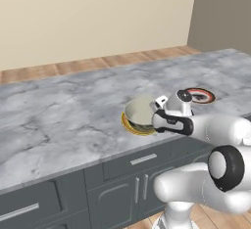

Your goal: Move the bowls from the cabinet to the plates on the dining table.

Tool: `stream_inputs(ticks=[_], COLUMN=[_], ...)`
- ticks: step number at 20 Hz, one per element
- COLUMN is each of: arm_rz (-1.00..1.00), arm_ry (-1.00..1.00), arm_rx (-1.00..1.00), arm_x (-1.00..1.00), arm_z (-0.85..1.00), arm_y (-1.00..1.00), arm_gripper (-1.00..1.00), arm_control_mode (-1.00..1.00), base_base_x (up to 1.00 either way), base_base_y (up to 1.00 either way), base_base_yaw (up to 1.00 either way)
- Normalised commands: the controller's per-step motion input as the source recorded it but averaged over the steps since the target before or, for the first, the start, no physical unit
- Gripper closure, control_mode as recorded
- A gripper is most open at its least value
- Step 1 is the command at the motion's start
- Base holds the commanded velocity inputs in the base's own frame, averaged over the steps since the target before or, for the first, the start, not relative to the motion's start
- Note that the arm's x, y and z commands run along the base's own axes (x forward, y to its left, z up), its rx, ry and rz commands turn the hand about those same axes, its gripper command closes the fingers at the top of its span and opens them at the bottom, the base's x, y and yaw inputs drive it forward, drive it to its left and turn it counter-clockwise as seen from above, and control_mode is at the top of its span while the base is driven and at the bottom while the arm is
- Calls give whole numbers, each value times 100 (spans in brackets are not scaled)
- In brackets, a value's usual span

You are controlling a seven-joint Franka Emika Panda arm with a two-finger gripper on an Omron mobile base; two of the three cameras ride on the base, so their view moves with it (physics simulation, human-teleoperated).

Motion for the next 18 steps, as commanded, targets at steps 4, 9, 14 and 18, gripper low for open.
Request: stream_inputs(ticks=[4,9,14,18], arm_rz=[0,0,0,0], arm_ry=[0,1,2,1], arm_rx=[0,0,0,0], arm_x=[18,13,10,1], arm_z=[-11,-8,-8,-1], arm_y=[0,0,0,0], arm_gripper=[100,100,-100,-100], arm_control_mode=[-100,-100,-100,-100], base_base_x=[0,0,0,0], base_base_y=[0,0,0,0], base_base_yaw=[0,0,0,0])
